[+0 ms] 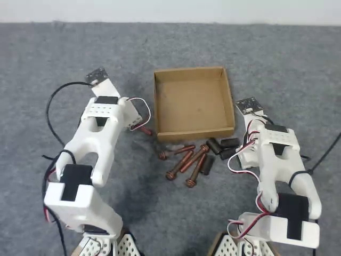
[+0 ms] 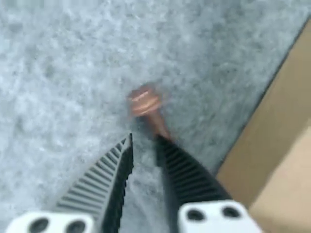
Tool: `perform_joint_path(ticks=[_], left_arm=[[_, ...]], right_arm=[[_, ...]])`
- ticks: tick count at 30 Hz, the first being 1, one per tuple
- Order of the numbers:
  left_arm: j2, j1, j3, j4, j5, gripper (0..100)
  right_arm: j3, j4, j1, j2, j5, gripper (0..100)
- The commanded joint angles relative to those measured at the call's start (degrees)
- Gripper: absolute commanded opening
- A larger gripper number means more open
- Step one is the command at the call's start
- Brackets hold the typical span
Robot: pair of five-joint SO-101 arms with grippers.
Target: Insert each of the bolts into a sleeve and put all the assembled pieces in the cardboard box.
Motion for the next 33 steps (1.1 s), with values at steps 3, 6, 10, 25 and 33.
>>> perform_joint_path(ticks=[3, 6, 10, 25, 33], left_arm=[[-4.13, 0.0, -1.98, 0.09, 4.75, 16], [-2.46, -0.7, -0.84, -3.69, 5.71, 16], [0.62, -1.05, -2.24, -6.42, 5.98, 16], [5.45, -0.88, -6.29, -6.51, 5.89, 10], [5.45, -0.62, -6.29, -6.68, 5.71, 1]], right_arm=[[-2.64, 0.31, -0.57, -0.4, 0.7, 0.6], [-2.64, 0.31, -0.57, -0.4, 0.7, 0.6], [-2.64, 0.31, -0.66, -0.4, 0.7, 0.6], [-2.55, 0.48, -0.66, -0.4, 0.7, 0.6], [-2.55, 0.57, -0.66, -0.4, 0.7, 0.6]])
